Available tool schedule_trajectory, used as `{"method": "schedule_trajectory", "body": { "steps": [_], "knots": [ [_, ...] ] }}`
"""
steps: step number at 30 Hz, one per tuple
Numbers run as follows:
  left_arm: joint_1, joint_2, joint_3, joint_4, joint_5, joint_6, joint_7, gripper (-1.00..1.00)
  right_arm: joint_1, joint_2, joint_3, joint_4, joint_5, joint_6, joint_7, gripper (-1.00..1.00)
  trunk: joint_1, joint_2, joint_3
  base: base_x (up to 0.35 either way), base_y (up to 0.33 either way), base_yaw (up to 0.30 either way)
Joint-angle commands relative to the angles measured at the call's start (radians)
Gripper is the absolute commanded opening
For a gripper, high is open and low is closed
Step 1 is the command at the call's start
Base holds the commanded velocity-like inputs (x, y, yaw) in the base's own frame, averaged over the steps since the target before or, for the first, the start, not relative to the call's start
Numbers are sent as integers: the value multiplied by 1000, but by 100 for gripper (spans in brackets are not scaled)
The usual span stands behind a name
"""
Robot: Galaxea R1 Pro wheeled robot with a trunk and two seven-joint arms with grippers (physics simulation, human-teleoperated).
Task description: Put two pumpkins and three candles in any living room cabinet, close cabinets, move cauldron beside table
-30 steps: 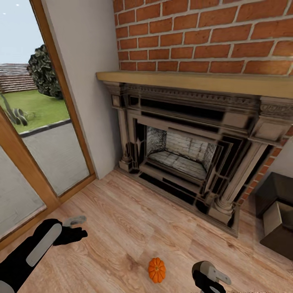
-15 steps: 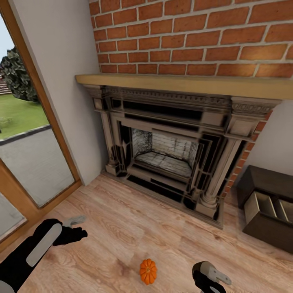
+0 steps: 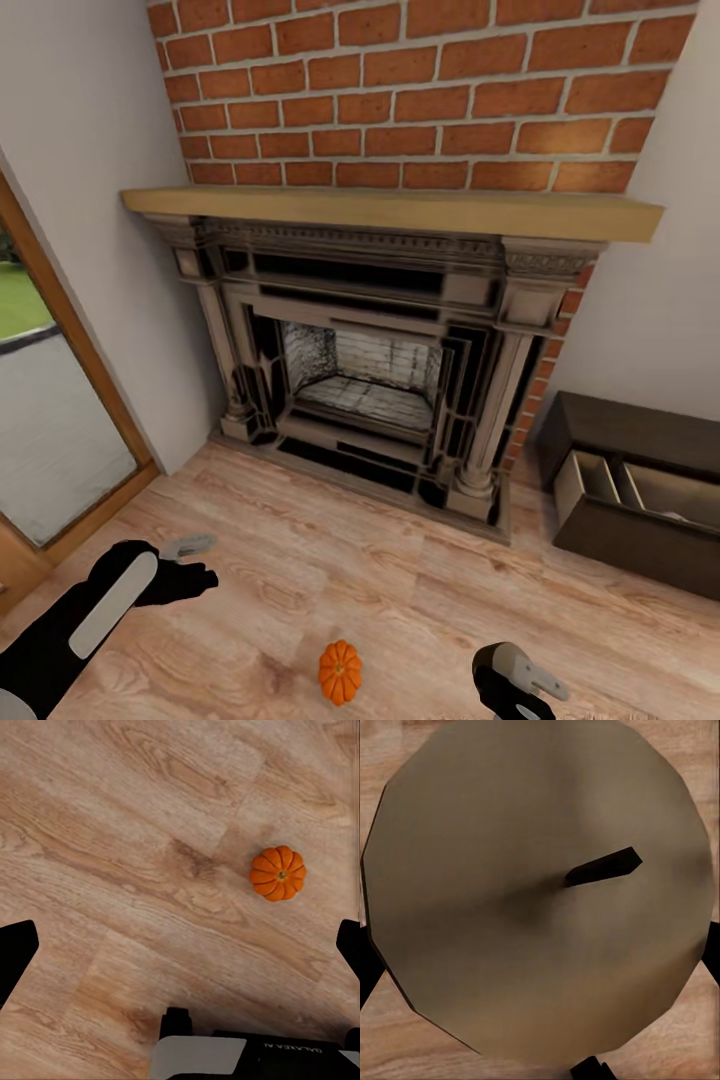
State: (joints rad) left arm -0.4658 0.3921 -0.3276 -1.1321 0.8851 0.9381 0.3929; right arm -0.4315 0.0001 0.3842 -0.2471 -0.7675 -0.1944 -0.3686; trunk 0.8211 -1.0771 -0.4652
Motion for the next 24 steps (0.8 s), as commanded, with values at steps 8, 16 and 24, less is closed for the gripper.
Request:
{"method": "schedule_trajectory", "body": {
  "steps": [8,16,24],
  "knots": [
    [-1,1,-4,-1,11,1,12,100,-1,0,8,0,-9,-5,-4,-100,0,-1,4,0,-107,-268],
    [-1,1,-4,-1,11,1,12,100,-1,0,7,0,-9,-5,-6,-100,0,-1,9,0,-196,-268],
    [-1,1,-4,-1,11,1,12,100,-1,0,3,0,-13,-4,-7,-100,0,-1,8,0,-208,-254]
  ]
}}
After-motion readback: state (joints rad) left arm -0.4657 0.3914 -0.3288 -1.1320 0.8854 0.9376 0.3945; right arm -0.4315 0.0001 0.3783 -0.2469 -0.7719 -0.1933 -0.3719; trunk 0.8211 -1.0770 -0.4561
